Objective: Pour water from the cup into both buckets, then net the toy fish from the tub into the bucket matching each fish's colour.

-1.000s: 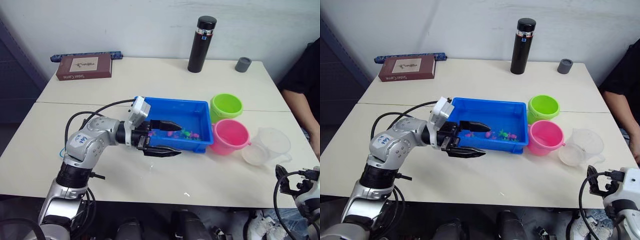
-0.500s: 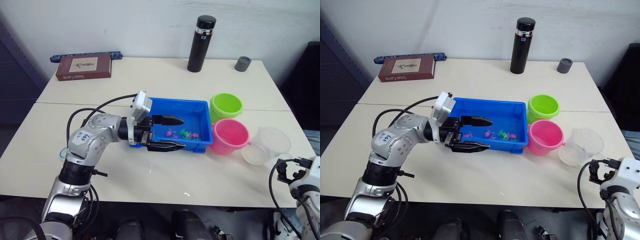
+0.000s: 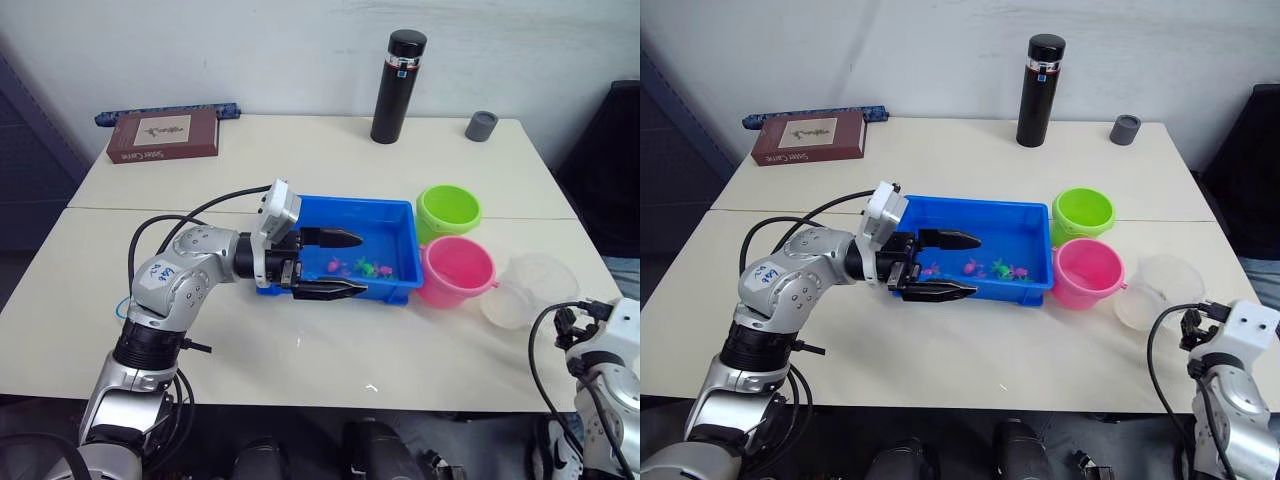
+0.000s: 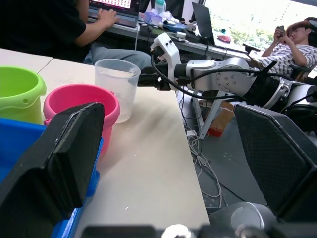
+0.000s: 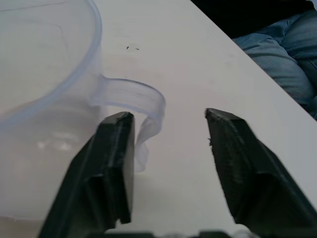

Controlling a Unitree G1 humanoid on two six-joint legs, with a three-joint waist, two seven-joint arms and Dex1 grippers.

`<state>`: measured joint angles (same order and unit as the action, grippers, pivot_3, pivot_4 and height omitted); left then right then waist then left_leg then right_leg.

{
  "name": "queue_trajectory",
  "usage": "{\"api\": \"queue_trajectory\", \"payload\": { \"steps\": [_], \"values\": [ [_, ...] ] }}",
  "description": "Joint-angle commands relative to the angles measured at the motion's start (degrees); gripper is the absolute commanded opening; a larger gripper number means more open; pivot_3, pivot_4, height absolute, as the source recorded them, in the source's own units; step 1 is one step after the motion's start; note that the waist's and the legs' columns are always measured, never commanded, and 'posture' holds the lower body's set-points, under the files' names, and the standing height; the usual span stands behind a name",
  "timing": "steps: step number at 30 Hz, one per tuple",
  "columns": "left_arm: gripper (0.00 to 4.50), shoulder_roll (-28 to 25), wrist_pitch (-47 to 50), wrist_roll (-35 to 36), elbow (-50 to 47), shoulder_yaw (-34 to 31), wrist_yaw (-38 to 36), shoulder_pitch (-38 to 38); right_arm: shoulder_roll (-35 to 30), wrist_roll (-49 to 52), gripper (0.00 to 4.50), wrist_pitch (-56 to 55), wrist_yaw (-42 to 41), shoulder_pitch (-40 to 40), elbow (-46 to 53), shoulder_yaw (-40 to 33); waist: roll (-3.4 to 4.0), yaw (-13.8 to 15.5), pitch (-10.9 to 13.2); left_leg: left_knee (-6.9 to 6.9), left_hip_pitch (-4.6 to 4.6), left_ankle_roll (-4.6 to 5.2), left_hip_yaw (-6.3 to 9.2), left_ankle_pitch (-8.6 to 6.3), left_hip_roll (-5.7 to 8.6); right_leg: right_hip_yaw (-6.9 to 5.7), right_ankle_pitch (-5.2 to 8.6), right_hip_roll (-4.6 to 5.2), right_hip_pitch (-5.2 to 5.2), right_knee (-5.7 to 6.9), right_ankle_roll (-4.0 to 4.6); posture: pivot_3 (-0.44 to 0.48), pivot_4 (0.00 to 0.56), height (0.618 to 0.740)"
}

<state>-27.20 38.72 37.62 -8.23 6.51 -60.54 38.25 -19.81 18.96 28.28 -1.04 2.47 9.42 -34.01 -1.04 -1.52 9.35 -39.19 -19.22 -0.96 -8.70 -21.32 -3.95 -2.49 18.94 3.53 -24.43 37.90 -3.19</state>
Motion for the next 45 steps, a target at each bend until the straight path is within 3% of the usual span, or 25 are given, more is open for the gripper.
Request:
{"api": "queue_trajectory", "payload": {
  "steps": [1, 6, 9, 12, 20, 27, 40, 45],
  "values": [
    [4.50, -0.5, -0.8, 0.3, -1.6, -1.9, 0.3, 0.6, -0.3, -0.5, 2.20, -2.4, -0.2, -0.5, -0.7, -0.4, 0.01, 0.0, 0.0, 0.01, 0.00, 0.00, 0.00, 0.00, -0.01, 0.00, 0.00, 0.00, 0.00, 0.00, 0.00, 0.000, 0.150, 0.740],
    [4.50, -0.7, -0.7, 0.2, -1.8, -2.1, 0.5, 0.5, -0.2, 0.3, 2.20, -4.7, -1.0, -1.3, -3.0, -0.7, 0.03, -0.1, 0.0, 0.01, 0.00, 0.00, 0.00, 0.00, -0.03, 0.00, 0.00, 0.00, 0.00, -0.01, 0.00, 0.000, 0.150, 0.740],
    [4.50, -0.7, -0.7, 0.2, -1.8, -2.2, 0.7, 0.5, 0.1, 0.8, 1.33, -5.8, -1.3, -1.7, -4.1, -1.1, 0.03, -0.1, 0.0, 0.02, 0.00, -0.02, 0.00, 0.01, -0.04, 0.00, 0.00, -0.01, 0.00, 0.00, 0.00, 0.000, 0.150, 0.740],
    [4.50, -0.6, -0.7, 0.3, -1.4, -2.5, 0.9, 0.8, 0.1, 1.1, 0.02, -6.9, -1.8, -1.7, -4.6, -1.0, 0.05, -0.1, 0.0, 0.02, 0.00, -0.02, 0.00, 0.01, -0.06, 0.00, 0.00, 0.00, 0.00, -0.01, 0.00, 0.000, 0.150, 0.740],
    [4.50, -0.5, -1.5, -0.3, -0.5, -2.0, 0.3, 0.8, -0.2, 1.9, 0.02, -9.8, -2.6, -0.6, -3.8, -1.9, 0.05, -0.1, 0.0, 0.03, 0.00, -0.02, 0.00, 0.02, -0.07, 0.00, 0.00, 0.00, 0.00, -0.02, -0.01, 0.000, 0.150, 0.740],
    [4.50, -0.6, -4.3, -2.5, 3.4, -0.8, -2.3, 2.0, -3.5, -1.0, 0.02, -10.5, -2.1, 1.1, 3.4, -1.9, 0.21, 0.0, 0.1, 0.04, -0.01, -0.02, -0.01, 0.02, -0.05, 0.00, 0.00, 0.01, -0.02, -0.02, -0.01, 0.000, 0.150, 0.740],
    [4.50, 1.5, -8.5, -8.0, 12.7, 0.8, -3.8, 5.1, -16.7, -19.8, 0.02, -9.7, -2.0, -1.3, 8.0, 8.3, 0.32, -0.1, 0.2, 0.07, -0.02, -0.06, -0.05, 0.06, 0.11, 0.04, -0.01, -0.02, -0.09, -0.02, -0.04, 0.000, 0.150, 0.740],
    [4.50, 1.8, -10.1, -9.3, 15.1, 0.3, -4.4, 6.2, -18.5, -23.5, 0.02, -9.9, -2.7, -2.7, 7.9, 11.1, 0.32, 0.0, 0.2, 0.10, -0.05, -0.05, -0.05, 0.07, 0.13, 0.01, -0.01, -0.03, -0.10, -0.05, -0.05, 0.000, 0.150, 0.740]
  ]
}}
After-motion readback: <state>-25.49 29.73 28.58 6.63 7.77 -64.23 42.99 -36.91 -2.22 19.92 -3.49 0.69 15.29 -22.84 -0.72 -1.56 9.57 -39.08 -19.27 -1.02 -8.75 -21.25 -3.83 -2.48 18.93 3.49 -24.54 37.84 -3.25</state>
